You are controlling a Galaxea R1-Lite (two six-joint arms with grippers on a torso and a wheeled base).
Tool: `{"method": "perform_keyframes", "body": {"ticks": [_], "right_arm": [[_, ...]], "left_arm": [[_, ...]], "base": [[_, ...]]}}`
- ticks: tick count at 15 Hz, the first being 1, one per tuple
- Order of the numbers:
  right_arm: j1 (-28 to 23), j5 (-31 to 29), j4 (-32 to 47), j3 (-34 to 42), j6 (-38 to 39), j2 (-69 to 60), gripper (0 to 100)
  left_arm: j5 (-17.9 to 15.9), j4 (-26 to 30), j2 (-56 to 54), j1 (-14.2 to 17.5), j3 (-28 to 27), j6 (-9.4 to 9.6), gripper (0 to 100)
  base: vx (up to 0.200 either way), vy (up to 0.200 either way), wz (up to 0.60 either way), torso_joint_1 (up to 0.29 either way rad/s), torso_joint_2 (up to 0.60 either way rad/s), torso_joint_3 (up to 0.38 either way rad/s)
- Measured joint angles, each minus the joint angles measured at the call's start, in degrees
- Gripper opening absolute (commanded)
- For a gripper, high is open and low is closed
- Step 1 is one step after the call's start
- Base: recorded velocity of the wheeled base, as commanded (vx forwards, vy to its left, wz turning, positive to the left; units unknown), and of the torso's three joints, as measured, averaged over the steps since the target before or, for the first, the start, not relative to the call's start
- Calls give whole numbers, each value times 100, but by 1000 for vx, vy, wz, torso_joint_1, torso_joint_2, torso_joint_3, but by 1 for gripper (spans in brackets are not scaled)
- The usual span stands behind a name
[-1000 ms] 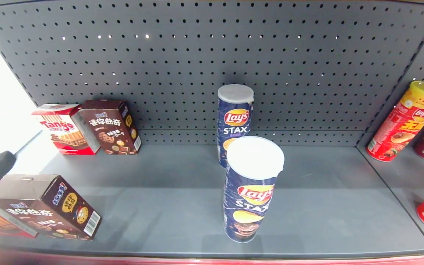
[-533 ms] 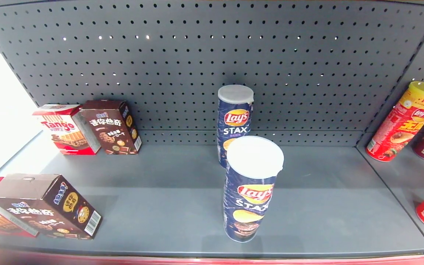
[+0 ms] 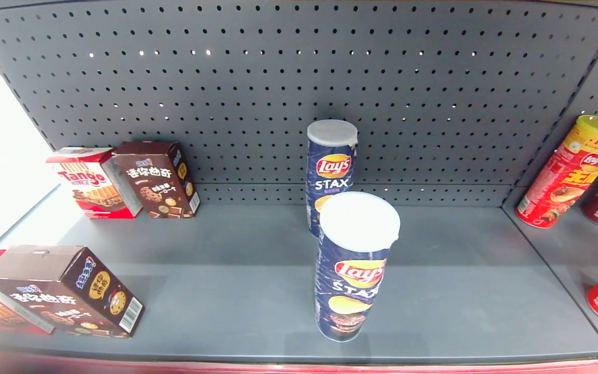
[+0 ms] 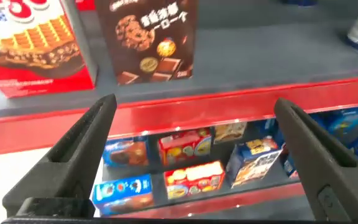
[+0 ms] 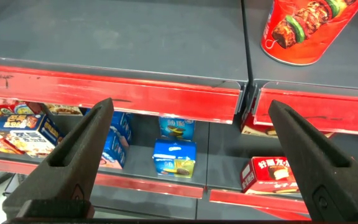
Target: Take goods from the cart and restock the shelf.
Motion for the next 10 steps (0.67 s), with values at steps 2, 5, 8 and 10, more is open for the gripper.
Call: {"method": "perform_keyframes", "body": {"ticks": [2, 5, 8, 10], "right_arm": [[5, 2, 2, 0, 0, 0, 100], [2, 0, 2, 0, 0, 0, 100], [-1, 2, 0, 0, 0, 0, 100], [0, 0, 0, 0, 0, 0, 100]], "left_arm": [[-216, 7, -105, -26, 5, -5, 100], [630, 35, -160, -23, 10, 39, 100], [1573, 295, -171, -20, 7, 102, 100], [749, 336, -171, -23, 7, 333, 100]], "base": [[0, 0, 0, 0, 0, 0], [0, 0, 0, 0, 0, 0], [0, 0, 0, 0, 0, 0], [0, 0, 0, 0, 0, 0]]}}
